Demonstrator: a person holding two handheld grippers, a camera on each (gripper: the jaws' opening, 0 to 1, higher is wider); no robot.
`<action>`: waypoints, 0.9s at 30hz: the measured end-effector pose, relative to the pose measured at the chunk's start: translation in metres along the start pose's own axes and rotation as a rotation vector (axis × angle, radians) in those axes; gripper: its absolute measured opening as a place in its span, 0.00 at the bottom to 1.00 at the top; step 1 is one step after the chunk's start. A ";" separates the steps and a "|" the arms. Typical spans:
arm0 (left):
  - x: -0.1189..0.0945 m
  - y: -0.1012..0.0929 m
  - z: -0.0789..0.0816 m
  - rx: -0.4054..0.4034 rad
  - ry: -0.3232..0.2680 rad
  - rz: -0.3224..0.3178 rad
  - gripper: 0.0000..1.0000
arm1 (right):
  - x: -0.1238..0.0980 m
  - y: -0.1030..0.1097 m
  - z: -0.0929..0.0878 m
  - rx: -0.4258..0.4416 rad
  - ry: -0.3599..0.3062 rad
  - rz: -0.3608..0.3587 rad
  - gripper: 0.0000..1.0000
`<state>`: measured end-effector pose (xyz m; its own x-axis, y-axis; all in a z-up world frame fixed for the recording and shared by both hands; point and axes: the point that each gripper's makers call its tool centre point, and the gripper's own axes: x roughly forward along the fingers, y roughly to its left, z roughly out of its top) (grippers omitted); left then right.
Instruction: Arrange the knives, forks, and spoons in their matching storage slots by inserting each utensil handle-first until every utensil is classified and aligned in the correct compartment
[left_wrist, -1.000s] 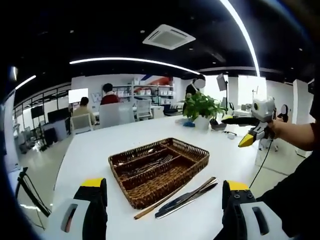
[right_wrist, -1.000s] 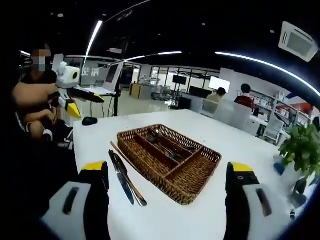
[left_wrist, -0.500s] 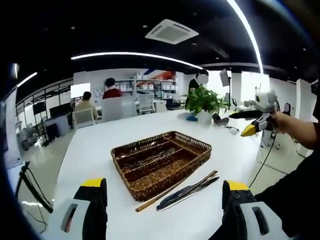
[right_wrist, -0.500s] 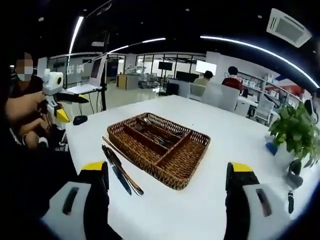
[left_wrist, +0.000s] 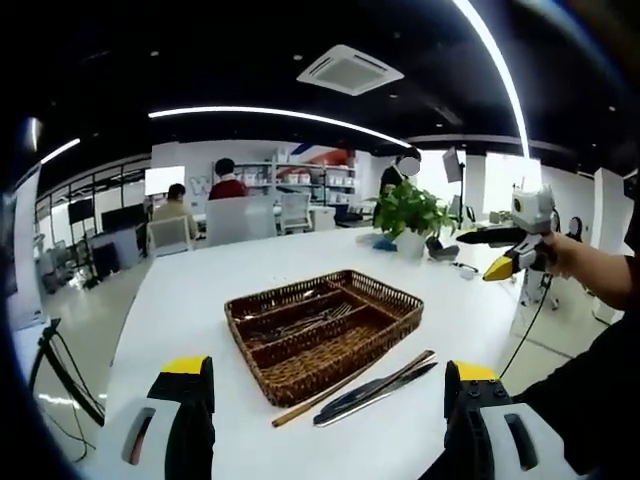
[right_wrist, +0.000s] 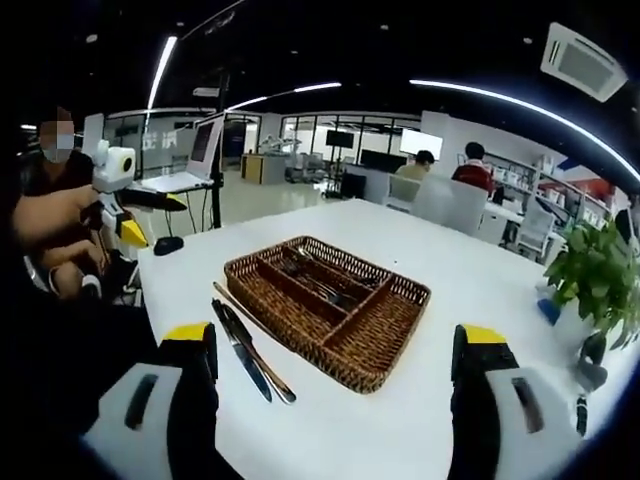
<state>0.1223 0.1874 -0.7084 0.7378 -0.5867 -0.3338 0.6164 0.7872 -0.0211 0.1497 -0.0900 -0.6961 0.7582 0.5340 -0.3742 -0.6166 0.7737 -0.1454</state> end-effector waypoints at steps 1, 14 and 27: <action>0.000 0.000 0.000 -0.001 0.000 -0.001 1.00 | 0.000 0.000 0.000 -0.002 0.001 -0.002 0.99; 0.000 0.005 0.002 -0.005 -0.005 0.002 1.00 | 0.003 -0.006 0.002 -0.024 0.007 -0.014 0.99; -0.001 0.007 0.002 -0.004 -0.010 0.003 1.00 | 0.003 -0.009 0.002 -0.037 0.011 -0.018 0.99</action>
<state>0.1265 0.1927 -0.7066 0.7420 -0.5864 -0.3249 0.6132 0.7895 -0.0244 0.1580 -0.0949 -0.6938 0.7669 0.5161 -0.3814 -0.6105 0.7699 -0.1859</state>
